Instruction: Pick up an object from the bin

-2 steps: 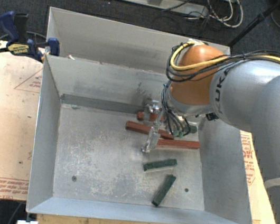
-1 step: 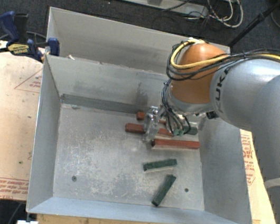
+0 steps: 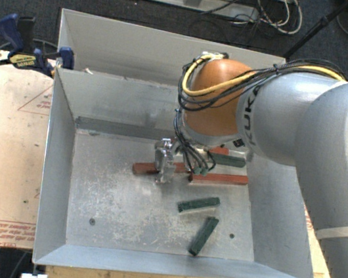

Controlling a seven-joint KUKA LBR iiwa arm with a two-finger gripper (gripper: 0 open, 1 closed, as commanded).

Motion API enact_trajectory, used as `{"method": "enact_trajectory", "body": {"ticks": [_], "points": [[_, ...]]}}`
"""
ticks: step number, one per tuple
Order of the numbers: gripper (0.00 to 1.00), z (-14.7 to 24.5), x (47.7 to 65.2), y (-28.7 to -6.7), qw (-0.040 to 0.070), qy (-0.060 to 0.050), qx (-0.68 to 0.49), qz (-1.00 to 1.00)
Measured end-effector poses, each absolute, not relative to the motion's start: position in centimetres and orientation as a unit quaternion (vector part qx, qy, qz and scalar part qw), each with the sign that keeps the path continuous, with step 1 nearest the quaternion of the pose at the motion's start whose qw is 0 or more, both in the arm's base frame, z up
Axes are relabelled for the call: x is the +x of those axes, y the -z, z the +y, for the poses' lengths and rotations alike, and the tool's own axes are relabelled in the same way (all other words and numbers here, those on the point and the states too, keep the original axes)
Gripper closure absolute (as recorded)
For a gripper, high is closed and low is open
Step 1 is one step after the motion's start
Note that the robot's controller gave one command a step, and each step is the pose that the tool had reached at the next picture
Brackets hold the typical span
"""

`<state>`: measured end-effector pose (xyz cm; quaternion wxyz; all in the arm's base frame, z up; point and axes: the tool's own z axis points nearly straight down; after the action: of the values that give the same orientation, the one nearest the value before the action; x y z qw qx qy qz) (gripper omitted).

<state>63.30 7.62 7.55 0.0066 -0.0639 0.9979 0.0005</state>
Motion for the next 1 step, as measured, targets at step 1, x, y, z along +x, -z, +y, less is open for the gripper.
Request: {"method": "enact_trajectory", "body": {"ticks": [1], "points": [[1.00,10.65,61.46,-16.08,0.004,-0.001,-0.254,0.967]]}}
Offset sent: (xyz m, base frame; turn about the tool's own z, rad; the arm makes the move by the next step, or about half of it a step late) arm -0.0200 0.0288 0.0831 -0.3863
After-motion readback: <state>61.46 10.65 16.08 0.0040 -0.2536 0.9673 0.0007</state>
